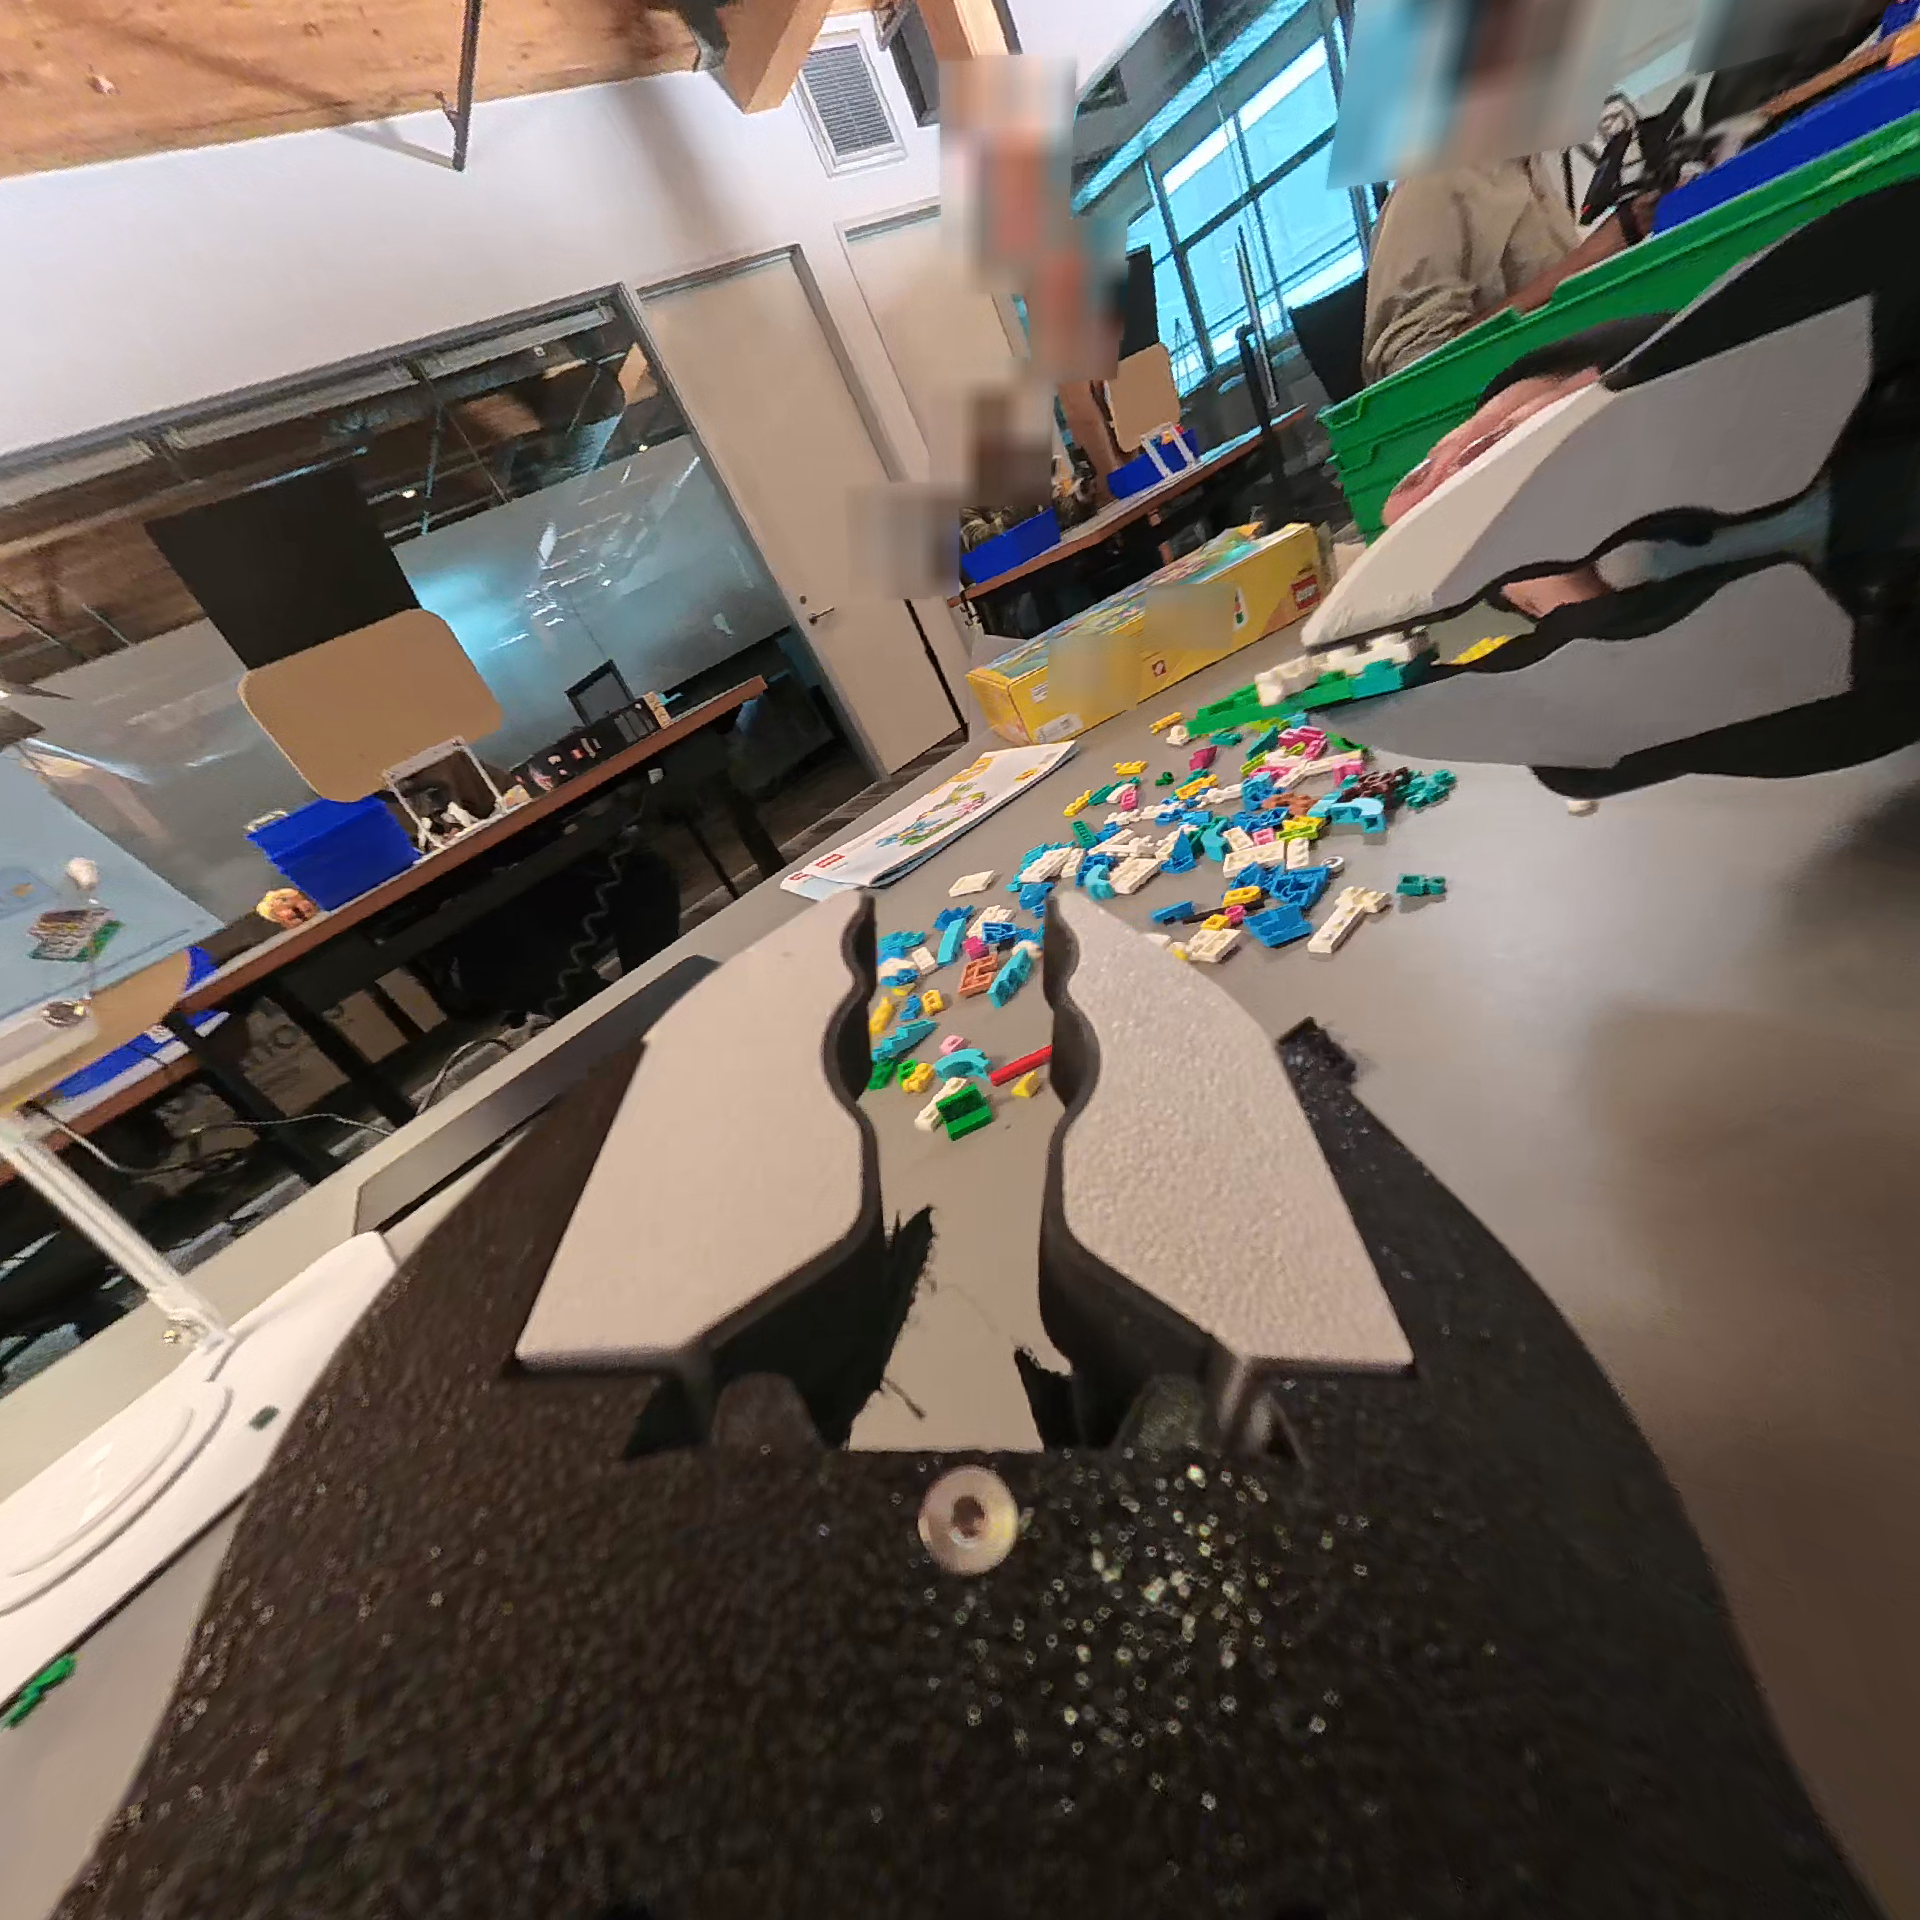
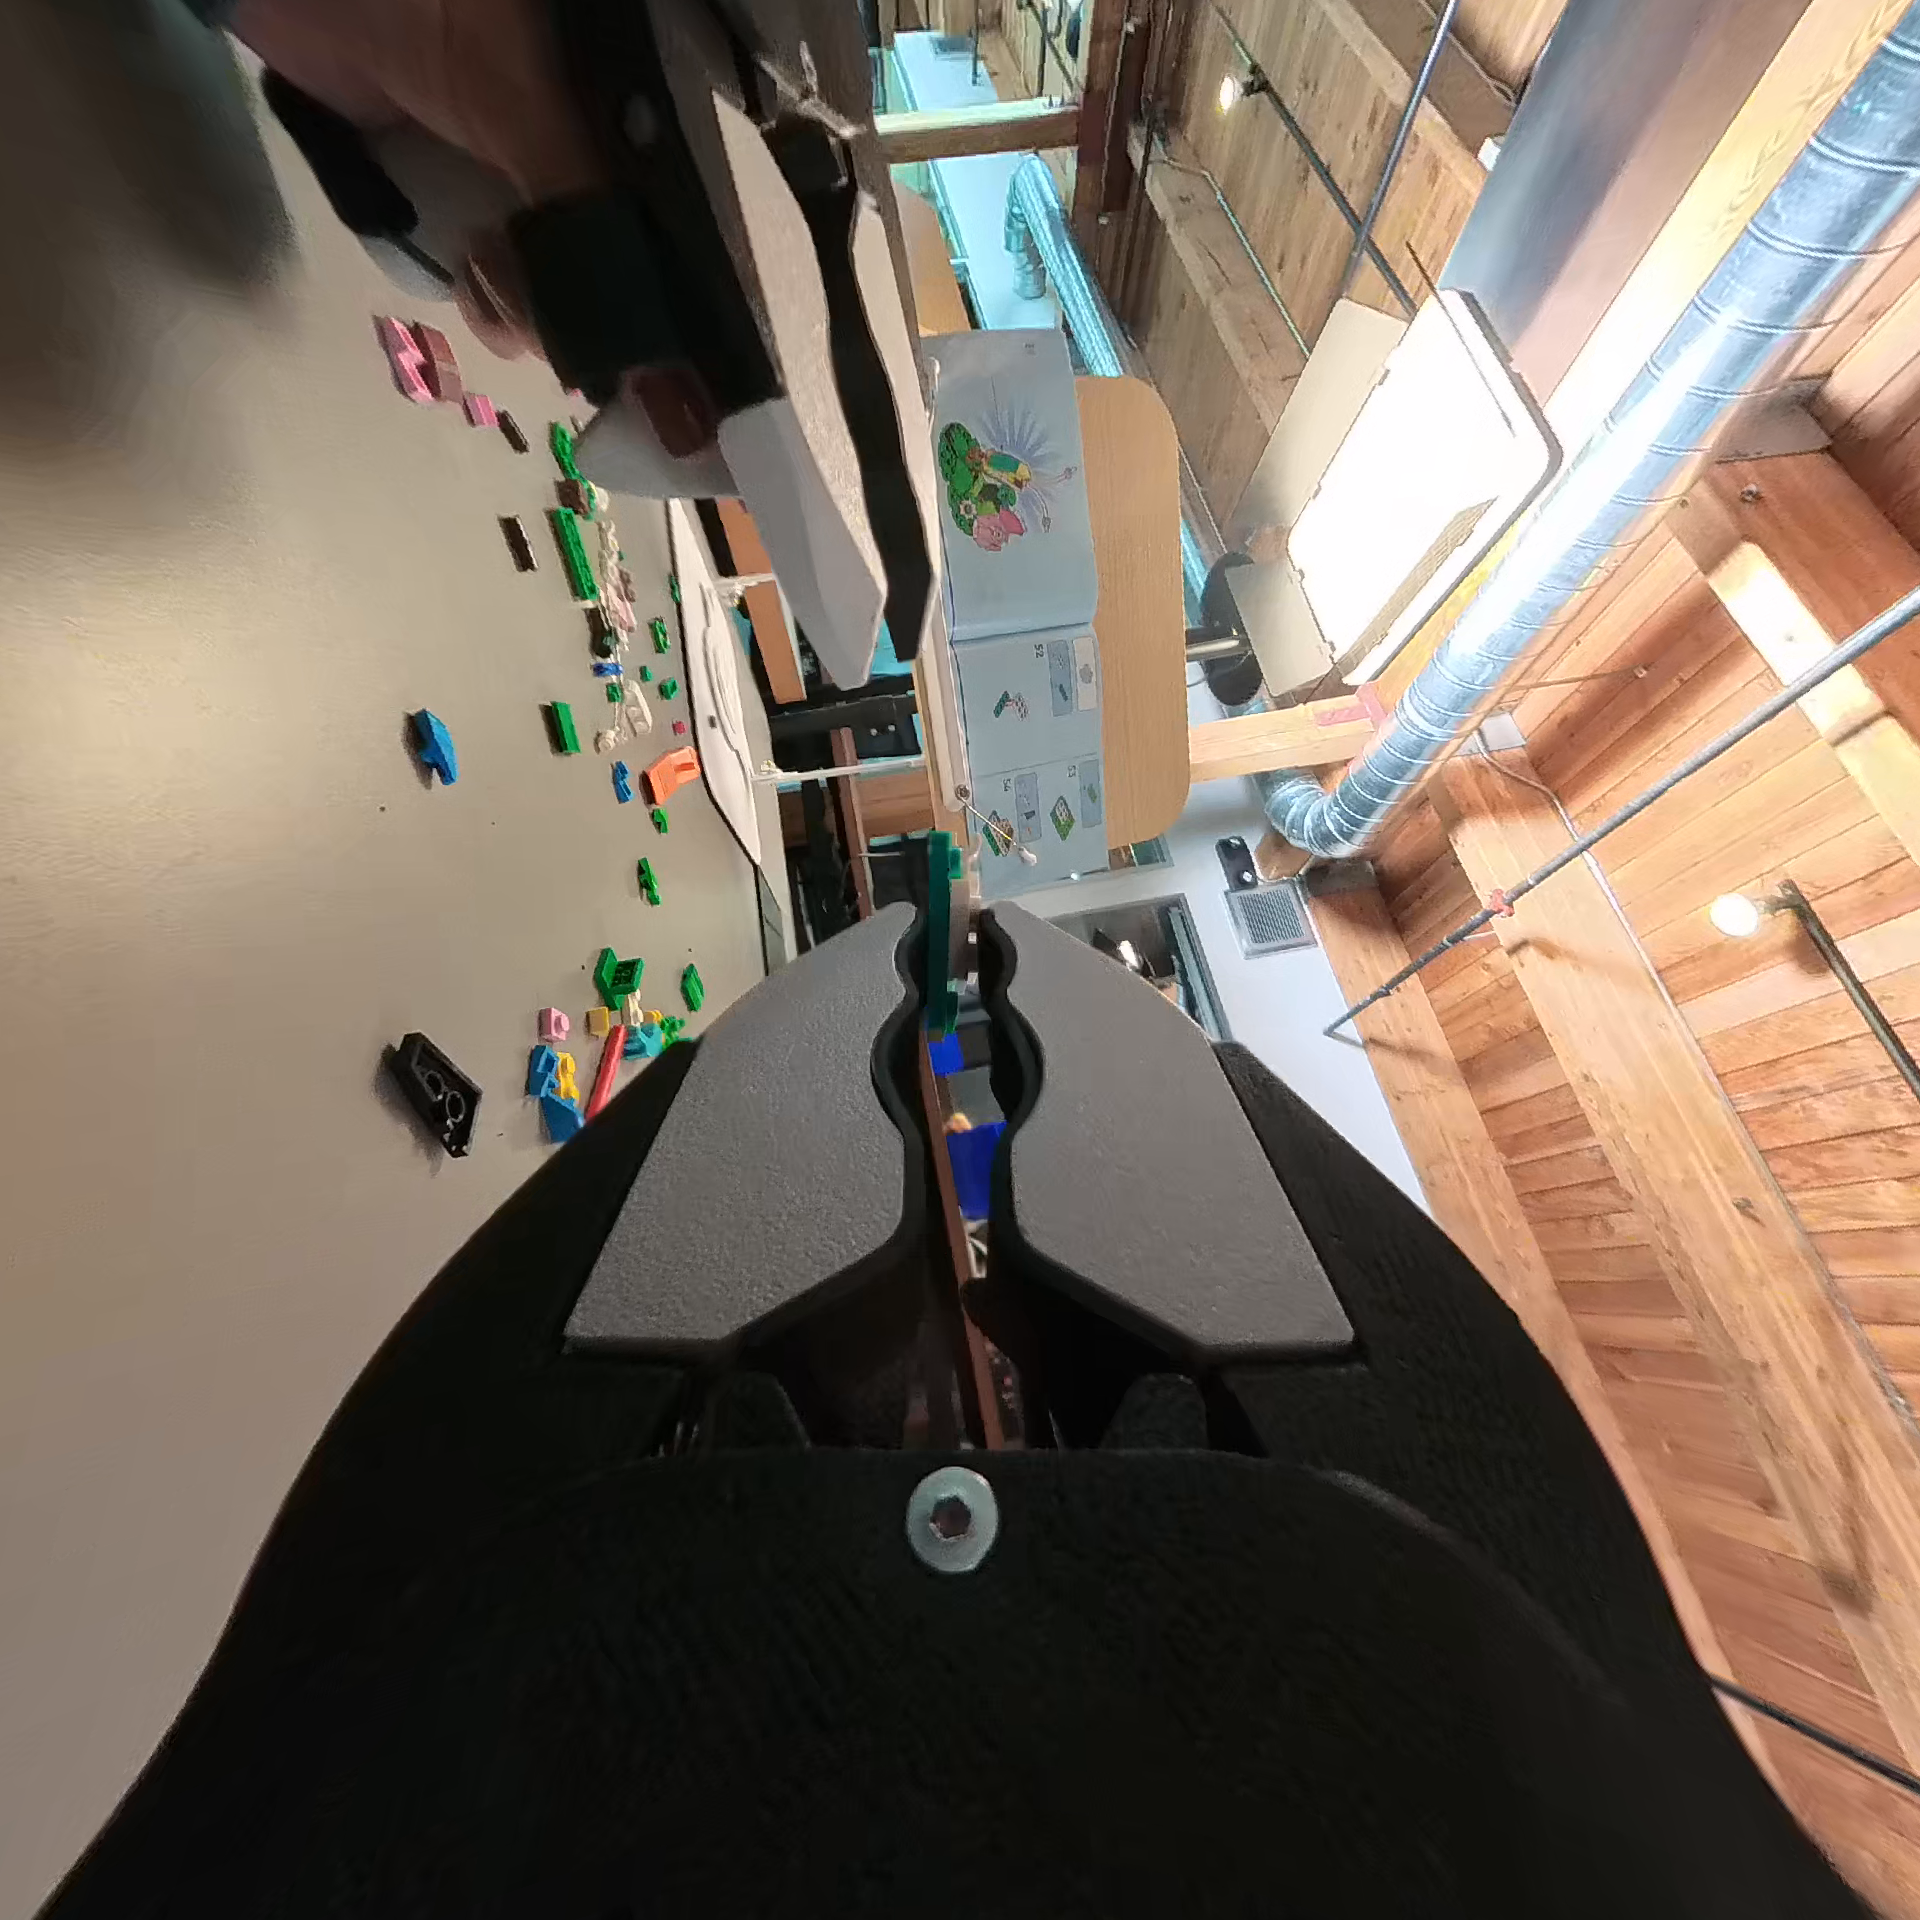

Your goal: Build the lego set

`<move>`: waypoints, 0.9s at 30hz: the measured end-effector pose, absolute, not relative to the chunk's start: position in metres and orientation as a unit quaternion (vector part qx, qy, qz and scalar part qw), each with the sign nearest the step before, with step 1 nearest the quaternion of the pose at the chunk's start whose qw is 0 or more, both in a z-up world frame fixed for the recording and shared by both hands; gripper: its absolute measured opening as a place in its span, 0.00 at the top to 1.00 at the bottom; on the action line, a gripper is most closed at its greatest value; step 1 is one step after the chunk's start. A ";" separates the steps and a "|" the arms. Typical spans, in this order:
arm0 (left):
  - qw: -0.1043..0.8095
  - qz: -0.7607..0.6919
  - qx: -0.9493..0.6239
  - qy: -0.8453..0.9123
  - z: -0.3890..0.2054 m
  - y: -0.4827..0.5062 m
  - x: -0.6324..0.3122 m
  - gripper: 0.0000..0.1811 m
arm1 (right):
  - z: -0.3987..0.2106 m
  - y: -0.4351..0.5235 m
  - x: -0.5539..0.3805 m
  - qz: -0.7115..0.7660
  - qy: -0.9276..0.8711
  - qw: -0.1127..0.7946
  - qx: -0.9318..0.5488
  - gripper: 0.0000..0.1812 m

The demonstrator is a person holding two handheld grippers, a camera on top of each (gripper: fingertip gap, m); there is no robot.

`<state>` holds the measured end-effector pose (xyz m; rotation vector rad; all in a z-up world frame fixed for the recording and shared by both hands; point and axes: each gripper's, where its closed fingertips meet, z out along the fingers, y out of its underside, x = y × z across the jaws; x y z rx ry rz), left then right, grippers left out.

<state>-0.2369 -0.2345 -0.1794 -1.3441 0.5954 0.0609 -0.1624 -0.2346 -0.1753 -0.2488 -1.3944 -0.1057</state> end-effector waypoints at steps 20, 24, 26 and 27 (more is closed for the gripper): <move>0.735 0.031 -0.640 0.221 -0.181 -0.227 -0.257 0.85 | -0.195 -0.256 -0.165 0.049 -0.703 0.701 -0.110 0.97; 0.733 0.030 -0.643 0.222 -0.183 -0.226 -0.257 0.86 | -0.198 -0.256 -0.166 0.027 -0.709 0.698 -0.100 0.97; 0.732 0.026 -0.643 0.223 -0.183 -0.226 -0.256 0.89 | -0.200 -0.258 -0.168 0.022 -0.712 0.695 -0.095 0.97; 0.732 0.021 -0.643 0.225 -0.183 -0.226 -0.255 0.90 | -0.200 -0.260 -0.168 0.022 -0.713 0.695 -0.092 0.97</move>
